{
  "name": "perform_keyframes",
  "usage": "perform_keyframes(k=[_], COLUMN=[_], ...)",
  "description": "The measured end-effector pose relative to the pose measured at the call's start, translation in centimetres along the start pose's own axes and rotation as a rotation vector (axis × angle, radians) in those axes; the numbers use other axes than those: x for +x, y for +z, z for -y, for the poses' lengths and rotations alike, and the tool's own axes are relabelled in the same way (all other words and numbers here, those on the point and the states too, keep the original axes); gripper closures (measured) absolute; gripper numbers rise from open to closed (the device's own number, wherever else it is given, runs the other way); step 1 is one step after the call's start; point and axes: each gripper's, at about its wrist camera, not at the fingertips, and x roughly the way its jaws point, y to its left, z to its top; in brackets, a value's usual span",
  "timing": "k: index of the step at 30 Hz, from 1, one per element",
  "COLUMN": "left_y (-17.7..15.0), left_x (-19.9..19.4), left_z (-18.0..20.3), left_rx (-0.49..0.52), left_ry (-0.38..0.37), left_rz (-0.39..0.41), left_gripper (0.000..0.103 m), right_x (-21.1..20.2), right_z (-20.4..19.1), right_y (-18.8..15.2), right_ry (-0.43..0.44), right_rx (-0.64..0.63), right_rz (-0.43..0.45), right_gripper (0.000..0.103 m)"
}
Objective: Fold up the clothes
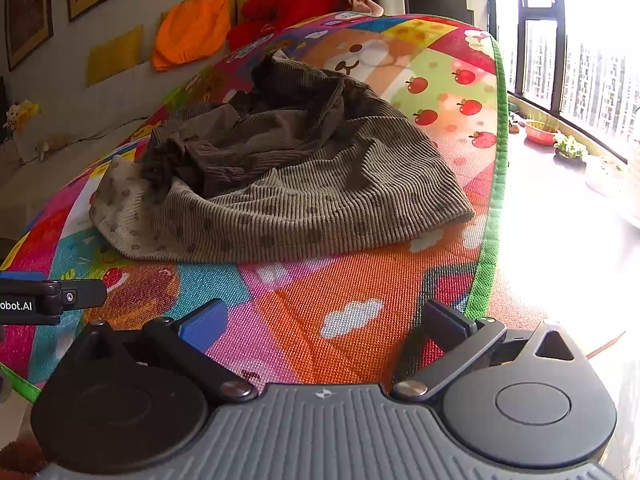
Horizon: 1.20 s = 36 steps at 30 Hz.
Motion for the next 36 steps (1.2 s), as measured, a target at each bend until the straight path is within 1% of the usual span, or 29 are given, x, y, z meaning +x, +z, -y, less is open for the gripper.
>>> perform_keyframes(k=[21,24,27,29,31,33,34,36], left_y=[0.3,0.6,2.3,4.3,6.7,9.1,10.2,12.5], left_x=[0.1,0.1,0.4,0.7,1.4,2.5,3.2,5.1], left_z=[-0.1,-0.3,-1.0,-1.6,-2.4,-3.1,-3.5,-4.1], left_rx=[-0.001,-0.002,-0.014,-0.021,-0.025,-0.037,-0.047,-0.077], left_ry=[0.000,-0.003,-0.029,-0.061,-0.088,-0.091,-0.095,-0.110], left_rz=[-0.008,-0.009,-0.020,-0.014,0.010,0.041,0.050,0.045], left_gripper=[0.000,0.000,0.000,0.000,0.000,0.000,0.000,0.000], right_x=[-0.1,-0.1,-0.2,-0.3,-0.2,1.0,2.2,4.9], right_z=[0.2,0.2,0.3,0.3,0.4,0.7,0.9,1.4], right_y=[0.0,1.0,2.9,4.1,5.7,8.1,9.2,10.8], right_ry=[0.004,0.016,0.037,0.051,0.069,0.103,0.120,0.148], right_rx=[0.000,-0.021,-0.057,-0.081,-0.108,-0.127,-0.115,-0.063], right_rz=[0.000,0.009,0.030,0.044,0.060,0.066,0.055,0.026], right_gripper=[0.000,0.000,0.000,0.000,0.000,0.000,0.000,0.000])
